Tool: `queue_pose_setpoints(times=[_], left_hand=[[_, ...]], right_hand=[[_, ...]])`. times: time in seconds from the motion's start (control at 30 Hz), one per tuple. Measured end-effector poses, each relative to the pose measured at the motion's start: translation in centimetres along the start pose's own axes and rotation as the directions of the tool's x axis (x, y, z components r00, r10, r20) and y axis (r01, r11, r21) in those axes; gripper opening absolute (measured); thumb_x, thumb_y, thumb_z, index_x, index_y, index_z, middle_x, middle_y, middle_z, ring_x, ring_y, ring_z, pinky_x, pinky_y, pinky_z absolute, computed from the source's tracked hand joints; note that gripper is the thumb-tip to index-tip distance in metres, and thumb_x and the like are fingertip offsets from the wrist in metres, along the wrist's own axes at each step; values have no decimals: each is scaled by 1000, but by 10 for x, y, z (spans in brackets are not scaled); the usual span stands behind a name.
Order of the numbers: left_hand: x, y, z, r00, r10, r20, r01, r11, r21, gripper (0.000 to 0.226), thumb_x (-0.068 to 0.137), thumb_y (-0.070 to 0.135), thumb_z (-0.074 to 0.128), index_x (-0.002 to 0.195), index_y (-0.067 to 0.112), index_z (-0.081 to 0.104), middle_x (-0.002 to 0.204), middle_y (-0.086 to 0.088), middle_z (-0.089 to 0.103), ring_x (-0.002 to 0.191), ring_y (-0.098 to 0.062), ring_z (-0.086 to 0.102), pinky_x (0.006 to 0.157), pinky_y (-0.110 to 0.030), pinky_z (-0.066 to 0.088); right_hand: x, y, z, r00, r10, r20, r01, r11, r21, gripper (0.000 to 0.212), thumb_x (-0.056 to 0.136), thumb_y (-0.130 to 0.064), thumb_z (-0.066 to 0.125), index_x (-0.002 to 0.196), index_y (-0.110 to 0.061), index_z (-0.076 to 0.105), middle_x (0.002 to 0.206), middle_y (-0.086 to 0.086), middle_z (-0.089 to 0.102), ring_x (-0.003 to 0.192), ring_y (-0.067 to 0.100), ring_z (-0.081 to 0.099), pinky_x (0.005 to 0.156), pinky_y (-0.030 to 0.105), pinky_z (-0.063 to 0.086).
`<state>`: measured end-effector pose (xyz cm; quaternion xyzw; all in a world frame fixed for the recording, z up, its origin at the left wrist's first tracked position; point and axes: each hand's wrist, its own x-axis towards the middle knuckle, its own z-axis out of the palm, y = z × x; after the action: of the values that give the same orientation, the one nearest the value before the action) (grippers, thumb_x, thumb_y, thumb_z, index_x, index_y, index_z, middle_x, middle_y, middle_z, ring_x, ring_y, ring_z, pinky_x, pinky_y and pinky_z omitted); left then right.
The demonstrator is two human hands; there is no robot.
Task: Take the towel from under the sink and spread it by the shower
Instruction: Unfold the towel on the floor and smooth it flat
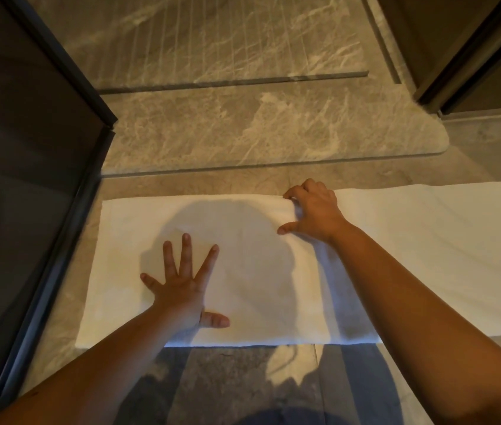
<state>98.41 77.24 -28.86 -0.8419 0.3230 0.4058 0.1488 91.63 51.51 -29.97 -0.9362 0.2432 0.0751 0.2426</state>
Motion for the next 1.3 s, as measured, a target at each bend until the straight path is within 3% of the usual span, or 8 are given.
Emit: queue_pose_setpoints(times=[0.4,0.53,0.67,0.8,1.0,1.1,1.17,1.3], left_hand=[[-1,1,1,1000,9,-23,-10,1000,-13,130,60,67,67,112,42,-49,110,0,-68,109,-33,-54,99,-74,-2],[1,0,2,999,10,-49,-12,999,-32,130,61,65,69,112,43,-49,110,1,-68,110,-33,-53,99,-74,-2],[5,-2,5,996,13,-90,-17,999,-41,131,60,65,69,109,44,-51,108,1,-69,109,-33,-54,99,-74,-2],[8,-4,8,991,30,-129,-36,998,-50,130,58,68,68,107,45,-51,113,0,-67,118,-37,-49,98,-76,1],[4,-5,11,981,84,-173,-89,996,-26,127,60,74,61,126,36,-41,150,-9,-29,136,-41,-20,101,-72,3],[-16,-4,16,887,156,-434,-159,987,30,102,69,66,59,143,21,6,149,-15,18,135,-37,20,104,-58,23],[-30,-4,21,738,277,-615,-309,949,56,65,74,42,69,124,7,48,129,-20,50,119,-36,48,92,-49,44],[-42,7,16,546,372,-750,-394,905,162,31,67,11,78,94,3,65,112,-24,64,103,-38,62,77,-44,53]], right_hand=[[-3,-8,1,996,-54,-76,65,987,145,14,83,-17,62,92,-15,51,99,8,58,96,27,49,85,33,26],[-10,-19,-6,990,-77,-120,103,969,225,19,79,-5,60,86,-16,47,85,6,58,79,25,52,89,36,34],[-23,-27,-9,989,-97,-115,116,978,174,30,82,-5,58,111,-7,53,108,14,62,104,28,55,91,38,38],[-45,-30,-4,983,-166,-75,168,986,16,24,84,-6,55,107,-7,60,108,16,61,104,32,54,85,37,38],[-80,-27,-1,977,-199,-79,202,979,32,15,84,-3,58,97,-3,67,93,20,62,90,36,58,76,41,48],[-88,-26,-1,974,-210,-89,212,977,16,14,85,-4,58,96,-3,68,93,20,63,87,35,59,73,40,48],[-91,-26,-1,974,-212,-83,211,977,-21,16,86,-4,56,97,-4,68,96,20,63,91,35,58,75,38,46],[-88,-27,-1,988,-122,-91,121,993,-17,22,87,-2,50,104,-3,63,105,19,62,102,34,54,81,40,43]])
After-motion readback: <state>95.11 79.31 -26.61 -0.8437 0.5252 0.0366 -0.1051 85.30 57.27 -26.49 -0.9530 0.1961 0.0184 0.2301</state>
